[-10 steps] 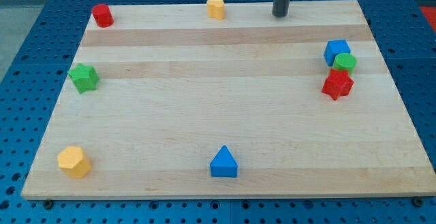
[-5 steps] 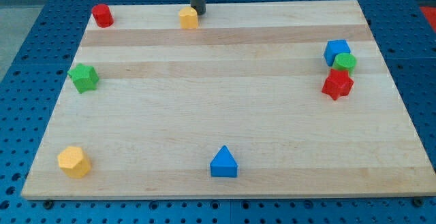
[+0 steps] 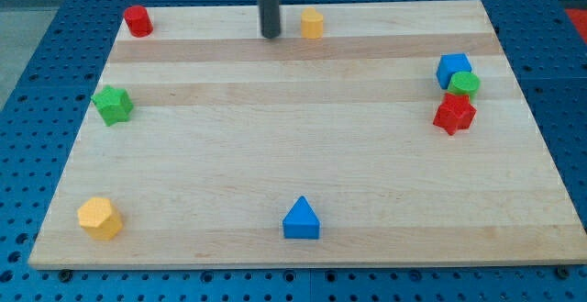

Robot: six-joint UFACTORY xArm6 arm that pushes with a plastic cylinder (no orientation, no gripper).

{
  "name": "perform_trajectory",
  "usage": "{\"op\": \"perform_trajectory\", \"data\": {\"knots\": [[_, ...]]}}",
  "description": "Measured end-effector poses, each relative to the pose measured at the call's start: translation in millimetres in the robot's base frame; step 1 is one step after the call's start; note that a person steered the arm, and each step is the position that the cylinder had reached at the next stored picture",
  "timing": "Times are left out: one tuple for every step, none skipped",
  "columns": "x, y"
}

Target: Push the yellow heart to the left side of the blue cube

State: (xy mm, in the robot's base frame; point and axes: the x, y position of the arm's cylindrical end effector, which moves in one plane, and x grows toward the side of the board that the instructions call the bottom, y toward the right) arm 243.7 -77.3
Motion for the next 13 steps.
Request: {"op": "perform_trajectory", "data": {"knots": [[-32.4, 4.6], [-33.9, 72.7], [4.4, 140.0], [18.9, 172.2], [-3.5, 170.9], [-29.0, 154.7], [19.3, 138.6], [71.8, 167.0], [74.3, 180.7], [28.8, 152.7], [4.4, 104.0], [27.9, 60.0], [52.7, 111.4]]}}
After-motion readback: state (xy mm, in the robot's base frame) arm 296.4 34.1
